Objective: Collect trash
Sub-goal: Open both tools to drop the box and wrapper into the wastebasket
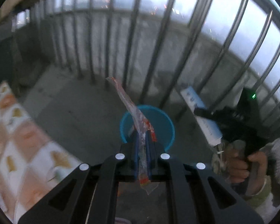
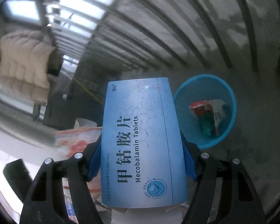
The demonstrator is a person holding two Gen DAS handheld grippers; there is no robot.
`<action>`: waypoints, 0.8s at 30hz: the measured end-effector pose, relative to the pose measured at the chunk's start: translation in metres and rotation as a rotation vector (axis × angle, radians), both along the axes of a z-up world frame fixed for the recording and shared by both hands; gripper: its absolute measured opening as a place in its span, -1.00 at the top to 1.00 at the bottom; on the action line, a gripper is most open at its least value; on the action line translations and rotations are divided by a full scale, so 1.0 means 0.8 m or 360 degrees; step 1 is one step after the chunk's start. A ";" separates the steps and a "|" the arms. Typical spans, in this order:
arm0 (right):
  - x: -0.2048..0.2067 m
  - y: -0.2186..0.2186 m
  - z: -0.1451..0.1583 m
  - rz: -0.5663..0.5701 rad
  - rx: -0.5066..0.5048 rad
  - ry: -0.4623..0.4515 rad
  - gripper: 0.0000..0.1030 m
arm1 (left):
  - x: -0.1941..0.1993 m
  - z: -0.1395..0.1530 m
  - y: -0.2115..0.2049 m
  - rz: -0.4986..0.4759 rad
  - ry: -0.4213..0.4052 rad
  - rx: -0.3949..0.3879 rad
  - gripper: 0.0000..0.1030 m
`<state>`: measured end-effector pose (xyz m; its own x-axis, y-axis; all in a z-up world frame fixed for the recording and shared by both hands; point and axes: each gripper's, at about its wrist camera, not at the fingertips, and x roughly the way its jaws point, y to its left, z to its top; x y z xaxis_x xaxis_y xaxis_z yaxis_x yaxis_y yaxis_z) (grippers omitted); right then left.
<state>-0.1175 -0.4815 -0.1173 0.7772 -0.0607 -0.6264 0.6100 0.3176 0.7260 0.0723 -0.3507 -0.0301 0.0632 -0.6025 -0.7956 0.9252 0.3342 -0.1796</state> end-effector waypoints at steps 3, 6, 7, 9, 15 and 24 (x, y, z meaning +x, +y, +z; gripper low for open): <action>0.003 -0.022 -0.019 -0.0012 0.0086 -0.0009 -0.31 | -0.002 -0.038 -0.051 -0.0048 0.0046 0.0105 0.87; 0.005 -0.045 -0.034 -0.0024 0.0173 -0.0026 -0.32 | -0.002 -0.066 -0.084 -0.0075 0.0063 0.0161 0.87; 0.007 -0.054 -0.041 -0.0036 0.0205 -0.0032 -0.32 | -0.001 -0.076 -0.098 -0.0074 0.0052 0.0180 0.87; 0.015 -0.073 -0.055 -0.0045 0.0260 -0.0056 -0.36 | 0.000 -0.094 -0.119 -0.0083 0.0029 0.0198 0.86; 0.037 -0.112 -0.118 -0.0121 0.0198 0.0141 -0.82 | 0.024 -0.143 -0.157 0.0042 -0.0013 0.0297 -0.12; 0.003 -0.090 -0.156 -0.0174 0.0224 0.0304 -0.77 | 0.032 -0.088 -0.116 0.0100 -0.0023 0.0165 -0.22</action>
